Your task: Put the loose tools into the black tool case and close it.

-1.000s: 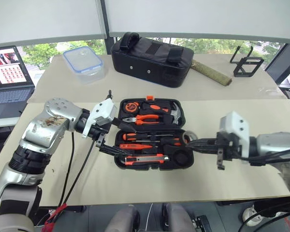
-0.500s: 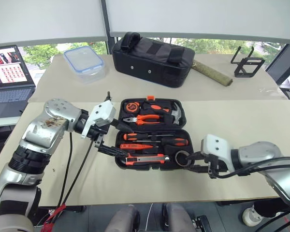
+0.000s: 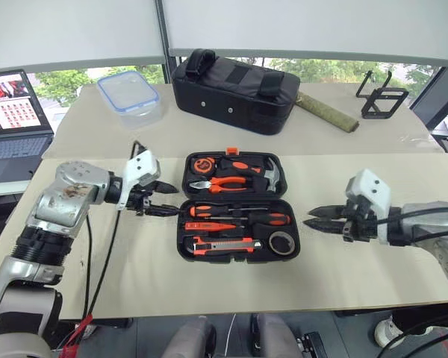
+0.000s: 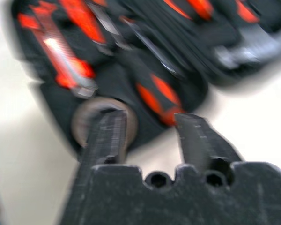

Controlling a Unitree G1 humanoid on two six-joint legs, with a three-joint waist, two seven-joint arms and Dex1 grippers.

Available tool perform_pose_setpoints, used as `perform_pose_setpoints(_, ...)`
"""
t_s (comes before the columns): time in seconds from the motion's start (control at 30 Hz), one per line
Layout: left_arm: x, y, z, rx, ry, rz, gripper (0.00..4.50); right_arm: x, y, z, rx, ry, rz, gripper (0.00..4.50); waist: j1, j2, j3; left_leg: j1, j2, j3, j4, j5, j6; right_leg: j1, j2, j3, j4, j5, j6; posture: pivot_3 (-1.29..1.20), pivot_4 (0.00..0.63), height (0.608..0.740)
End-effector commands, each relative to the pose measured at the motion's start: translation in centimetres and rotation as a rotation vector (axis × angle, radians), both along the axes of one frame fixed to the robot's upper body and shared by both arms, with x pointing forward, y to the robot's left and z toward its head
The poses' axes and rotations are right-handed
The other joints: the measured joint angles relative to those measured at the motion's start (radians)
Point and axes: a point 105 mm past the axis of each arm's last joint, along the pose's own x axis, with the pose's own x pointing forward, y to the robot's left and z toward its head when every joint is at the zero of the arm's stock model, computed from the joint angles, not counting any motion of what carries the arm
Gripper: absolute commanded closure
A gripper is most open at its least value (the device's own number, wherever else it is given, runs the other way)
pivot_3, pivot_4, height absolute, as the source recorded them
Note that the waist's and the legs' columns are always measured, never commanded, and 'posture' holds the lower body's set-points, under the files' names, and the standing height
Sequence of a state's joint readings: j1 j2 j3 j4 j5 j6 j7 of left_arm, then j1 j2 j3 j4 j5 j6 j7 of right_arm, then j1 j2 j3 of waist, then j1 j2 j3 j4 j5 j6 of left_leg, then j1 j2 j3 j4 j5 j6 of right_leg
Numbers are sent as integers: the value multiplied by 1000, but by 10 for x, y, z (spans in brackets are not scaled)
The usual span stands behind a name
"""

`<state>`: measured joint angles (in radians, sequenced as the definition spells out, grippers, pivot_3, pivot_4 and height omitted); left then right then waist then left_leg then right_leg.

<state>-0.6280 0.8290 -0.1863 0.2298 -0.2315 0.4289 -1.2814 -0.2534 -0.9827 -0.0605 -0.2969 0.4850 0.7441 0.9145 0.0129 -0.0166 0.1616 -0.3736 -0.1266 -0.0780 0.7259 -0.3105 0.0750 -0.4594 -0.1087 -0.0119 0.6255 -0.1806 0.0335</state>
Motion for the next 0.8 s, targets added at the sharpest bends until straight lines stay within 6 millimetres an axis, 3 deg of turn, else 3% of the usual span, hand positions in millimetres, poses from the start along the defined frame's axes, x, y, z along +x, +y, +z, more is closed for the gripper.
perform_pose_setpoints(0.03, 4, 2, -4, 22, -45, 12, 3173, 14, -2, -3, -35, -62, -5, 4484, 0, 0, 0, 0, 0, 0, 0, 0, 0, 0, 0, 0, 0, 0, 0, 0, 150, 714)
perform_pose_setpoints(0.13, 3, -11, -13, -11, -34, 4, 4348, 31, 1, -12, -62, -89, -5, 4500, 1, 0, 0, 0, 0, 0, 1, 0, 0, 0, 0, 0, 0, 0, 0, 0, 150, 714)
perform_pose_setpoints(0.17, 2, -15, -14, -21, -31, 1, 4474, 35, 2, -14, -71, -100, 0, 4500, 1, 0, 0, -1, 0, 0, 1, 0, 0, 0, -1, 0, 0, 0, 0, 0, 150, 714)
perform_pose_setpoints(0.3, -6, -33, -16, -85, -9, -56, 4474, 39, 22, -21, -73, -110, 101, 4500, 1, 0, 0, -1, 0, 0, 1, 0, 0, -1, 0, 0, 1, 0, 0, 0, 150, 714)
perform_pose_setpoints(0.43, -27, -44, -14, -131, 47, -161, 4474, 16, 40, -21, -49, -58, 277, 4500, 1, 0, 0, -3, 0, 0, 1, 0, 0, -2, 0, 0, 1, 0, 0, 0, 150, 714)
perform_pose_setpoints(0.67, -44, -31, -24, -67, 67, -168, 4474, -8, 32, -30, -82, -30, 292, 4500, -1, 0, 0, -9, 0, 0, 1, 0, 0, -9, 0, -1, 1, 0, 0, 0, 150, 714)
perform_pose_setpoints(0.8, -40, -15, -30, -23, 47, -90, 4474, -6, 16, -36, -125, -48, 187, 4500, 0, 0, 0, -10, 0, 0, 2, 0, 0, -9, 0, 0, 1, 0, 0, 0, 150, 714)
